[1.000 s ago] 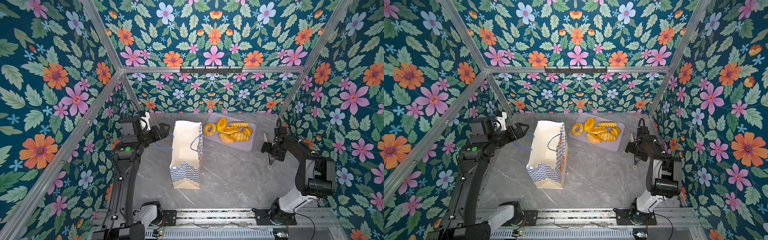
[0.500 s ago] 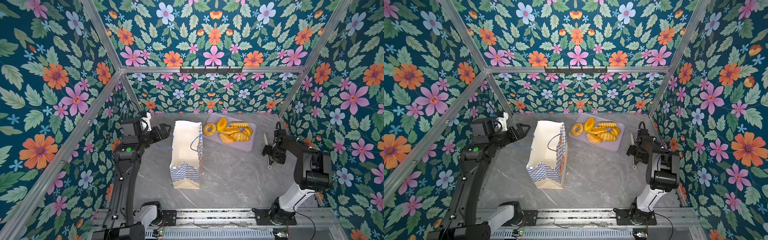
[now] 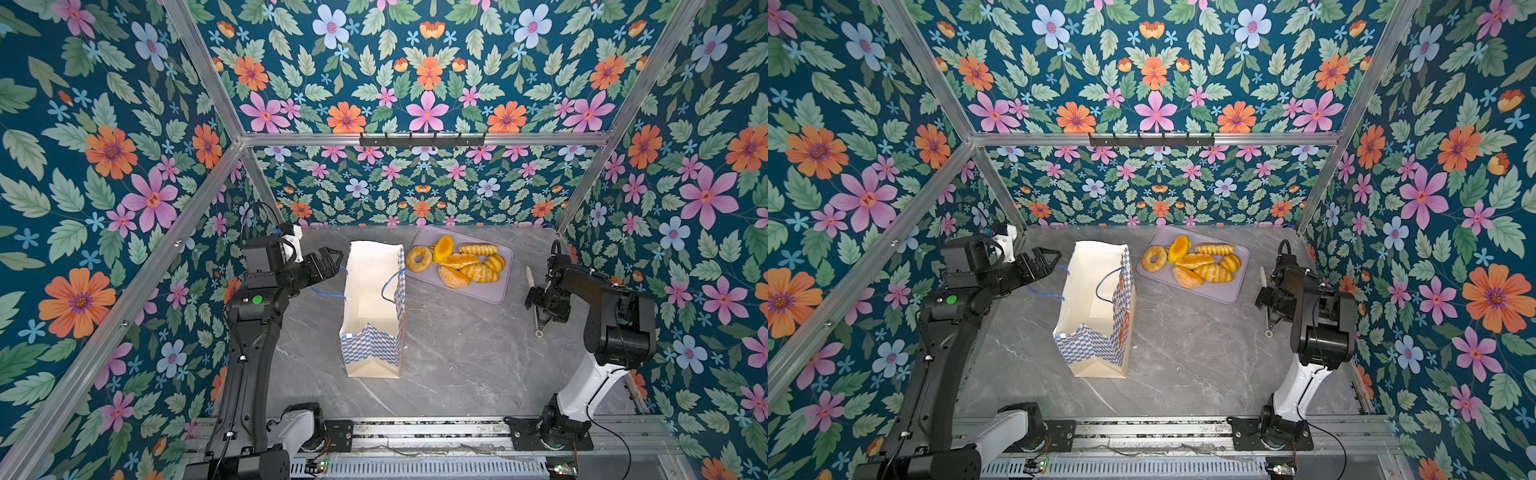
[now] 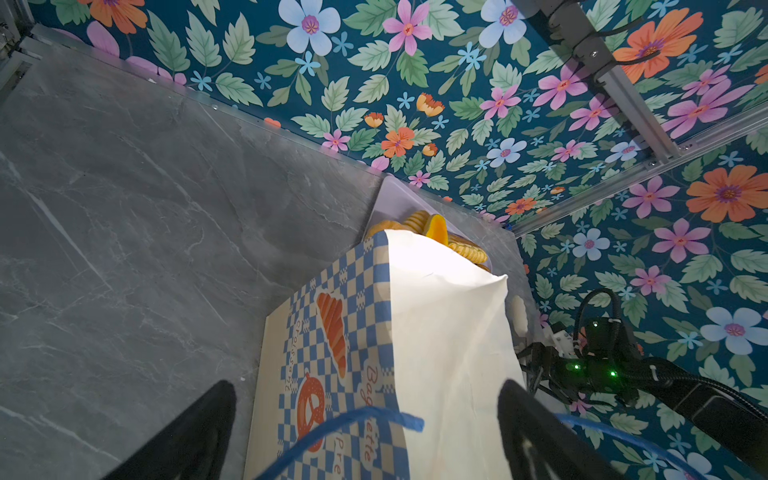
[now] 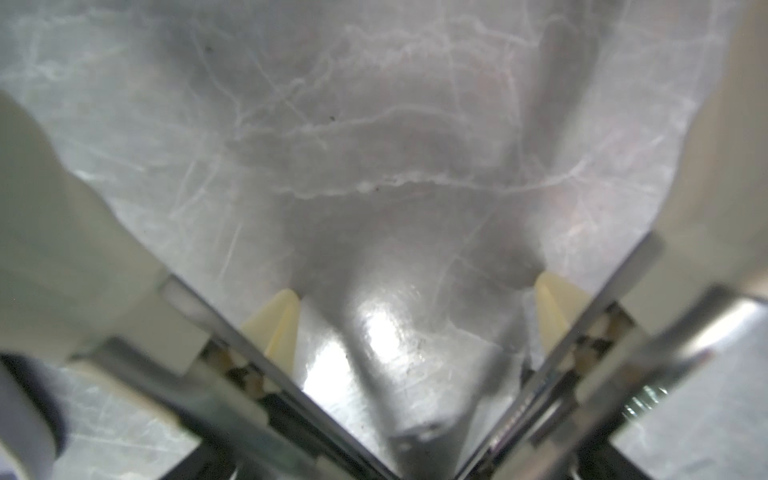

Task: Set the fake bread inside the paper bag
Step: 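Grasp the metal tongs by their handle with the right gripper, then lift the tongs and carry them over the bread tray with the right gripper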

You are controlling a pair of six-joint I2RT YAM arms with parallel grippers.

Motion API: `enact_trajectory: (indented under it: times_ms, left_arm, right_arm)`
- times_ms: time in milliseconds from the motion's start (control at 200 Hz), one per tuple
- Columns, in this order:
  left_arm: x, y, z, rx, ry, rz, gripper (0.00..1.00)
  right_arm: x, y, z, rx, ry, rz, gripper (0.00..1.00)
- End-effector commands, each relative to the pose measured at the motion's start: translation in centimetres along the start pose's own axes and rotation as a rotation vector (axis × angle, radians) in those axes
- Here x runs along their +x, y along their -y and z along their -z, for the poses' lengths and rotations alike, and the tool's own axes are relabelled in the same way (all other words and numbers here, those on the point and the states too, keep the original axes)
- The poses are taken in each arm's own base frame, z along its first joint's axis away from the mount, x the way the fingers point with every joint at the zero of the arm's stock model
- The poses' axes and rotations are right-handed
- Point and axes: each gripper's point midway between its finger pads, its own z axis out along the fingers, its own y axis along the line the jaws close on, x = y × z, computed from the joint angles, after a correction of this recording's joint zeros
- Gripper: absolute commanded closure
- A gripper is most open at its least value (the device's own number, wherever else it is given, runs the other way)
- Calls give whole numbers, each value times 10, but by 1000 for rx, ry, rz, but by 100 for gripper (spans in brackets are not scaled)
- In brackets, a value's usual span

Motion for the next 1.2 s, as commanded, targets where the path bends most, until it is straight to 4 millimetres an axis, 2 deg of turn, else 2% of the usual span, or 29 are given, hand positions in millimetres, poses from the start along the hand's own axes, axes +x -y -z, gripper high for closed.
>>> enact_trajectory:
  times_ms: [0,150,285,425,450,685,955,1080,1175,1200]
  left_arm:
    - [-2,2,2,6,8,-7,0]
    - [0,1,3,-2,4,-9,0]
    - [2,1,4,-1,0,-7,0]
    - [3,2,6,-4,-2,-8,0]
    - [4,1,7,-4,-2,-8,0]
    - [5,3,13,-10,-4,-11,0]
    - [9,0,24,-64,-22,-24,0]
    - [11,-3,30,-99,-37,-33,1]
    - [9,5,34,-73,-47,-32,0]
    - [15,6,34,-65,-79,-18,0]
  right_arm:
    - [4,6,-9,30,-15,10,23]
    - [8,7,-6,18,4,-3,31]
    - [9,4,10,-15,47,-14,39]
    - [11,-7,37,-65,102,-5,45]
    - [9,-11,52,-80,141,5,46]
    - [20,-45,104,-141,231,108,52]
    - [39,-78,163,-204,318,229,55]
    - [49,-92,185,-230,320,284,56]
    - [59,-105,198,-260,302,339,58]
    - [62,-109,201,-267,297,356,58]
